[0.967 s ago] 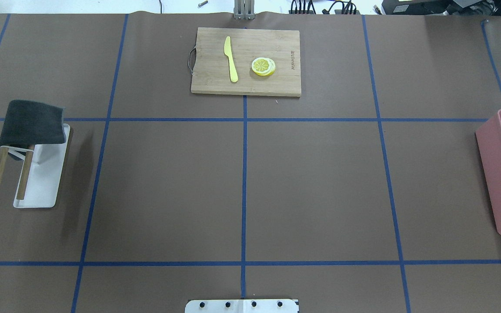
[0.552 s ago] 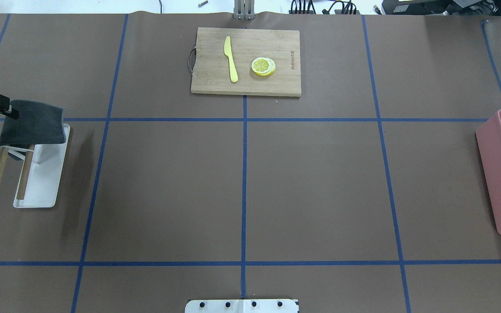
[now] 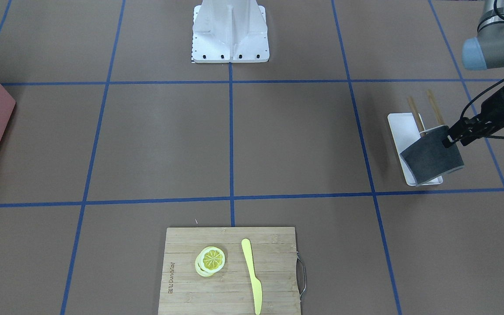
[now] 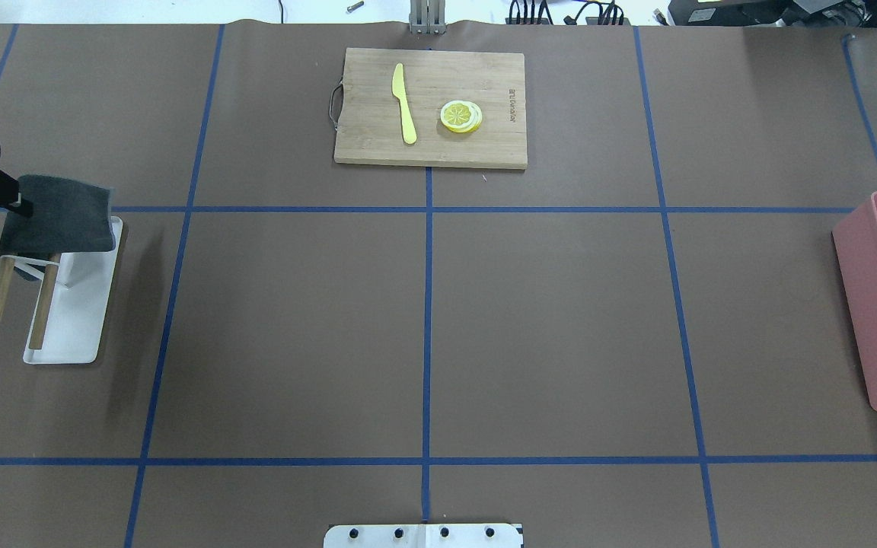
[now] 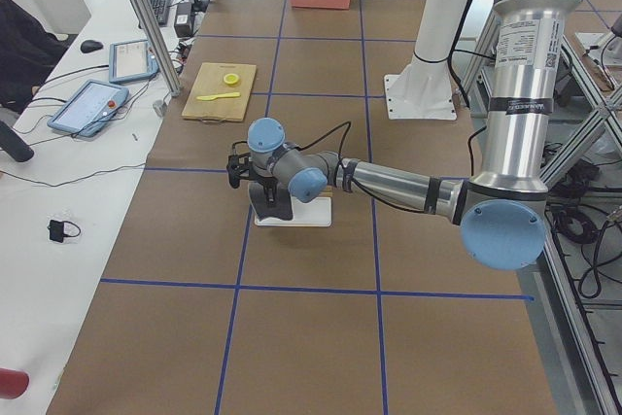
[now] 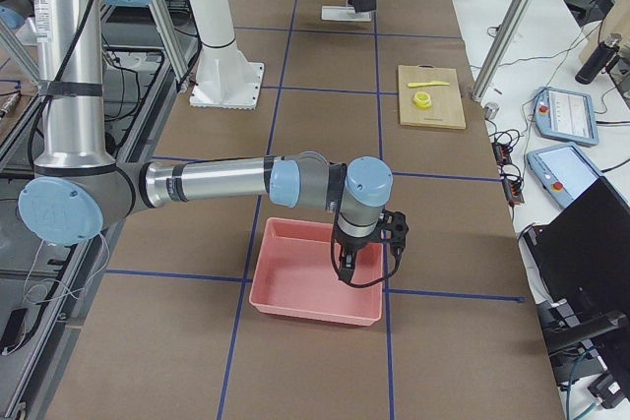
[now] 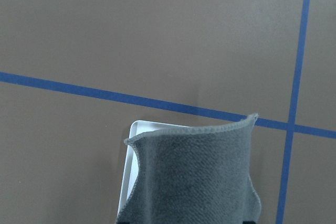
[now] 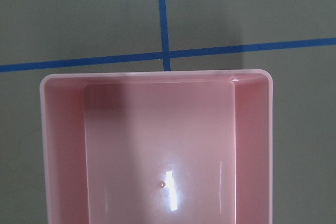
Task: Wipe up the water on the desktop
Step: 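Lower the left gripper onto the grey cloth on the white stand and grasp it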
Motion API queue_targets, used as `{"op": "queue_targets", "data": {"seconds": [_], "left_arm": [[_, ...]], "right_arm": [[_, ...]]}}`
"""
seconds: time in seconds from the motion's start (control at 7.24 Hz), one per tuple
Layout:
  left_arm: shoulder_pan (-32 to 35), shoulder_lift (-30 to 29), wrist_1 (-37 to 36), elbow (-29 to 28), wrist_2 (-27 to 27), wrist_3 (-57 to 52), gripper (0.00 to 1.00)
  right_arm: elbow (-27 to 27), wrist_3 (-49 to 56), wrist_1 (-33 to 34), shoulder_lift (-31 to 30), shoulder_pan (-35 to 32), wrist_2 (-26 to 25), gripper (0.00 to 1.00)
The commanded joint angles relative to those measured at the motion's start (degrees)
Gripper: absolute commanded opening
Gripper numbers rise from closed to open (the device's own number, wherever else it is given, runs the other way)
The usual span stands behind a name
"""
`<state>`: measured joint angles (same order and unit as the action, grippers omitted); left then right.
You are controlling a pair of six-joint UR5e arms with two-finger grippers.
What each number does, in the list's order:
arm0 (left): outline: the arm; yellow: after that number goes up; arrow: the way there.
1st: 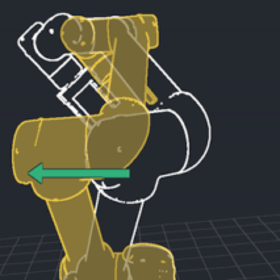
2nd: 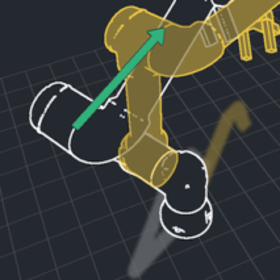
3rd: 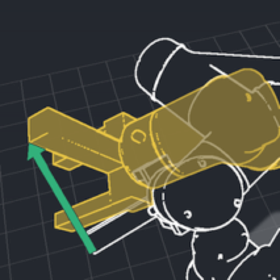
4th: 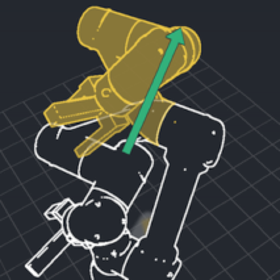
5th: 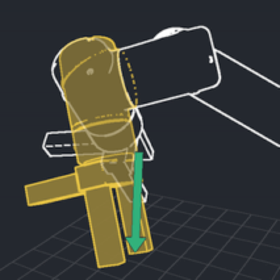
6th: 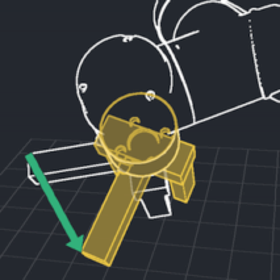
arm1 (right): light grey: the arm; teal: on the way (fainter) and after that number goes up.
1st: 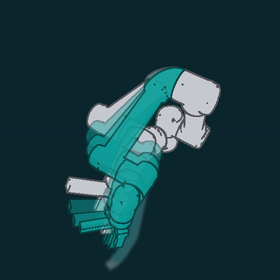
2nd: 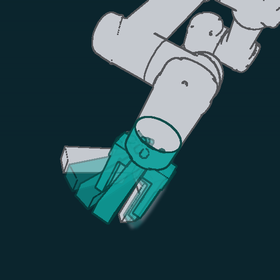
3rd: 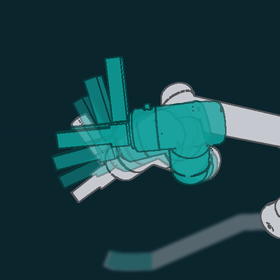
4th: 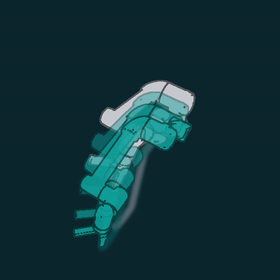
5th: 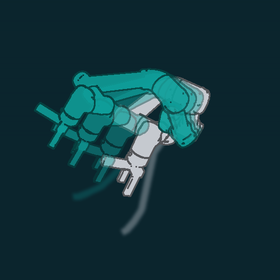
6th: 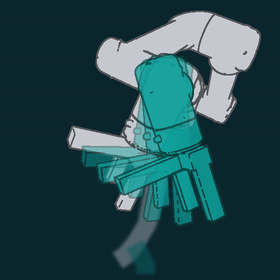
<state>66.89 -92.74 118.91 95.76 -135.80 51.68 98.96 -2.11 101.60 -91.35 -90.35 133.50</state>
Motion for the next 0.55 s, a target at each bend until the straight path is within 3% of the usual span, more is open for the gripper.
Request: {"op": "queue_targets", "data": {"seconds": [0.0, 0.14, 0.41], "left_arm": [[-0.1, -0.4, 0.0, -0.7, 0.0, -0.2, 0.59], [-0.1, -0.7, 0.0, -1.0, -0.1, -0.2, 0.46], [-0.1, -1.2, 0.0, -0.9, -0.4, -0.1, 0.03]], "right_arm": [[0.1, 0.0, 0.0, 0.0, 0.0, 0.0, 1.00], [0.2, 0.0, 0.0, 0.0, 0.0, 0.0, 1.00], [0.4, 0.0, 0.0, 0.1, 0.0, 0.7, 1.00]]}}
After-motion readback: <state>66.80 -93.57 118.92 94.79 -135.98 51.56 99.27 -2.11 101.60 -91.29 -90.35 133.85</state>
